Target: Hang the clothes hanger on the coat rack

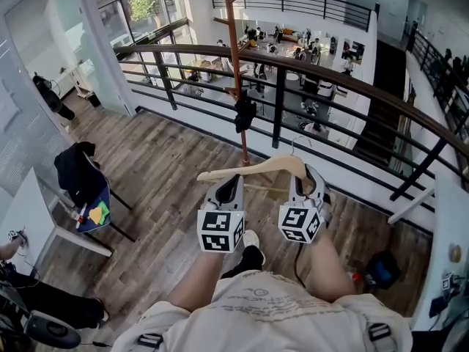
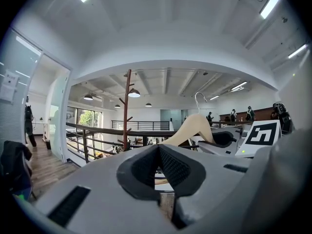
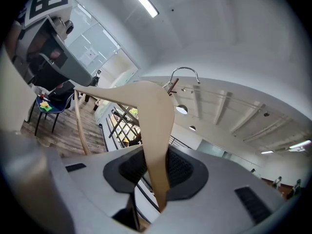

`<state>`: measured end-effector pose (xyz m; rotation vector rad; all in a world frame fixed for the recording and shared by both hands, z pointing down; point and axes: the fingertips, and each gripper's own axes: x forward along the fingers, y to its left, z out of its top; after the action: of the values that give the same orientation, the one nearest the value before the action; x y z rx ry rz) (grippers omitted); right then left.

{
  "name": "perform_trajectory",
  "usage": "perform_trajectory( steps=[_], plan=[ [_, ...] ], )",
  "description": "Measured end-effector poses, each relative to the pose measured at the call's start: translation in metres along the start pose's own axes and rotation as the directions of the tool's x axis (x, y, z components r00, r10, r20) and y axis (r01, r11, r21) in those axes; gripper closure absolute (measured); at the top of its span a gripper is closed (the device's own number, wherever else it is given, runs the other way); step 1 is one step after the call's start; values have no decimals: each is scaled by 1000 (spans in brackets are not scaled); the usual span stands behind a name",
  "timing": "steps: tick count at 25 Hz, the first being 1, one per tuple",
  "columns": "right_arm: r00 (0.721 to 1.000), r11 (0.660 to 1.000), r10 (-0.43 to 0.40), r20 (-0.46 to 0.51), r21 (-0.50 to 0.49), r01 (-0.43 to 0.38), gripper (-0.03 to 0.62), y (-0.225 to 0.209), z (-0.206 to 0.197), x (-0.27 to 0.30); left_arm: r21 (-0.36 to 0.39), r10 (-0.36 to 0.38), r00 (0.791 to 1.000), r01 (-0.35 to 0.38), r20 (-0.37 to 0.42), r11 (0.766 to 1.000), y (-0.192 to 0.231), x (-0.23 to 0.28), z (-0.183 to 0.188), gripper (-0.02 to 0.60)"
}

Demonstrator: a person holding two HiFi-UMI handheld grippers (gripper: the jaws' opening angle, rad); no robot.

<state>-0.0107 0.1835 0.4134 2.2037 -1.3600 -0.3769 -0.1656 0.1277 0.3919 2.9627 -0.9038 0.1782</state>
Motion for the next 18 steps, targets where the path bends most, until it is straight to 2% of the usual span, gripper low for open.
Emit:
perform_trajectory(
  steps=[18],
  plan=[
    [999, 1000, 21, -27, -5, -22, 488, -4, -29, 88, 0, -5, 1000, 5, -14, 1000, 24, 91, -6, 577]
  ],
)
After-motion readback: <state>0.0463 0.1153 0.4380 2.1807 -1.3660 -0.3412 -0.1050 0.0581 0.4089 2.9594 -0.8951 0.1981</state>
